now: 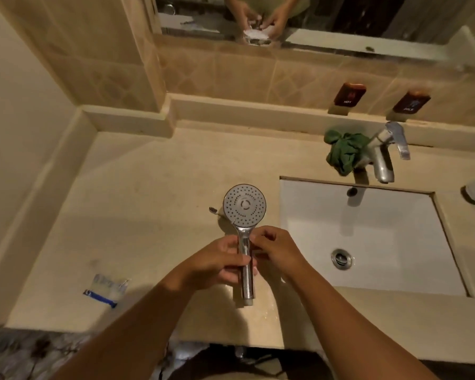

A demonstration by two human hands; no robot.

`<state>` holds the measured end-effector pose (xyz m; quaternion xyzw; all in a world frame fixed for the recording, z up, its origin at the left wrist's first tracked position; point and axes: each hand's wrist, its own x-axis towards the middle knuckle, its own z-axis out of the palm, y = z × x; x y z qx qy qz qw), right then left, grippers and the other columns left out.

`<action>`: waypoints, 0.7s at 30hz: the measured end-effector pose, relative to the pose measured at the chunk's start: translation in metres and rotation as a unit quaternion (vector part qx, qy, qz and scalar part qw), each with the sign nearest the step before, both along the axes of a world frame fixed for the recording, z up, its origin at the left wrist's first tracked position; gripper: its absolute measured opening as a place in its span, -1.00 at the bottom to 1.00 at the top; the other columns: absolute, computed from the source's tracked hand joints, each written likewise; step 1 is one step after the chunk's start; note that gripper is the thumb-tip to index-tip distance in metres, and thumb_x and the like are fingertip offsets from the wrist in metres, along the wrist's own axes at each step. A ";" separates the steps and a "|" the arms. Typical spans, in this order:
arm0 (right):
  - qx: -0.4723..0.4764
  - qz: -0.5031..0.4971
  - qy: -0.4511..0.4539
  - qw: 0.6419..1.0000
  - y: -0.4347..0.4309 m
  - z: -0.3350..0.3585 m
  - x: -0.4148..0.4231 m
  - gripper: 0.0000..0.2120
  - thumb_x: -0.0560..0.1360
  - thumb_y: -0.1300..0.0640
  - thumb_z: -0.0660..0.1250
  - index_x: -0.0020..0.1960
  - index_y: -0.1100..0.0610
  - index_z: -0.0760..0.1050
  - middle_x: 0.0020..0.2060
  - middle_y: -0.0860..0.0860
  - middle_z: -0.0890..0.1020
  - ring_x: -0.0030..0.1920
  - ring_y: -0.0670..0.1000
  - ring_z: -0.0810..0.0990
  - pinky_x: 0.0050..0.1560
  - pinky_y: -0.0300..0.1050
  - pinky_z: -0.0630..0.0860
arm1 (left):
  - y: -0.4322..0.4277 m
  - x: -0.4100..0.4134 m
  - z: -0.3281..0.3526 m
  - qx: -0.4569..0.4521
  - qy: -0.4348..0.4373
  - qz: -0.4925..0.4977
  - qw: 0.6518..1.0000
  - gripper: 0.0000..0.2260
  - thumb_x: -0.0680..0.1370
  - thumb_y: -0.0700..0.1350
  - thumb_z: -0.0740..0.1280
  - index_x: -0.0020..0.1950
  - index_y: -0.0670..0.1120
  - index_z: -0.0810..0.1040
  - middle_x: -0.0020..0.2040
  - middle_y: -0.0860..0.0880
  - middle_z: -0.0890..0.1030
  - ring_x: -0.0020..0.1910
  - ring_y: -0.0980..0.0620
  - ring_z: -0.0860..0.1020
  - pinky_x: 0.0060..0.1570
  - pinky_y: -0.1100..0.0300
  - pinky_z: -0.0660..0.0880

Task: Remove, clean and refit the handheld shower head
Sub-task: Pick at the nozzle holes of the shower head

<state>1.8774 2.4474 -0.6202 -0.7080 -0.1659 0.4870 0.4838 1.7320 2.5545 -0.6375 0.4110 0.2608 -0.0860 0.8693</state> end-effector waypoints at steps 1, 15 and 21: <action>-0.005 -0.027 -0.015 0.999 0.004 -0.002 0.000 -0.89 0.55 0.24 0.33 -0.07 0.25 0.62 -0.17 0.18 0.67 -0.25 -0.01 0.62 -0.25 -0.30 0.58 | 0.006 -0.003 -0.001 0.005 -0.004 -0.010 1.000 -0.55 0.53 -0.22 0.45 0.37 -0.14 0.38 0.07 -0.28 0.60 -0.02 -0.18 0.67 -0.07 0.00 0.62; -0.117 0.164 -0.409 0.890 0.045 -0.051 0.016 -0.80 0.44 -0.03 0.45 -0.11 -0.02 0.44 -0.17 -0.08 0.47 -0.18 -0.06 0.46 -0.21 -0.15 0.48 | 0.036 -0.044 -0.022 0.012 0.094 0.153 0.984 -0.61 0.47 -0.21 0.44 0.26 -0.18 0.45 0.04 -0.24 0.63 0.05 -0.25 0.64 -0.04 -0.04 0.59; -0.123 0.159 -0.420 0.885 0.048 -0.056 0.016 -0.79 0.46 0.01 0.44 -0.23 0.02 0.44 -0.20 -0.06 0.46 -0.14 0.01 0.48 -0.15 0.00 0.55 | 0.031 -0.059 -0.025 -0.020 0.104 0.196 0.975 -0.57 0.43 -0.26 0.43 0.28 -0.20 0.44 0.00 -0.24 0.63 0.03 -0.26 0.64 0.00 -0.13 0.59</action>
